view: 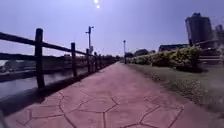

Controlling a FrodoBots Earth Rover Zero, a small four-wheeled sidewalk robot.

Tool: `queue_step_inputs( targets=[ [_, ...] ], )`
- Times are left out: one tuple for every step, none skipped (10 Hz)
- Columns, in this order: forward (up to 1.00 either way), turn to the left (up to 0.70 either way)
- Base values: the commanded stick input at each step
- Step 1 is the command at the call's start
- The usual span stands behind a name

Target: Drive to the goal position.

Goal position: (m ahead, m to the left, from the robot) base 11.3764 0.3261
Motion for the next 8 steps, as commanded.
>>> queue_step_inputs(
  targets=[
    [1.00, 0.01],
    [1.00, 0.01],
    [1.00, 0.01],
    [1.00, 0.01],
    [1.00, 0.01],
    [1.00, 0.01],
    [1.00, 0.01],
    [1.00, 0.01]
  ],
)
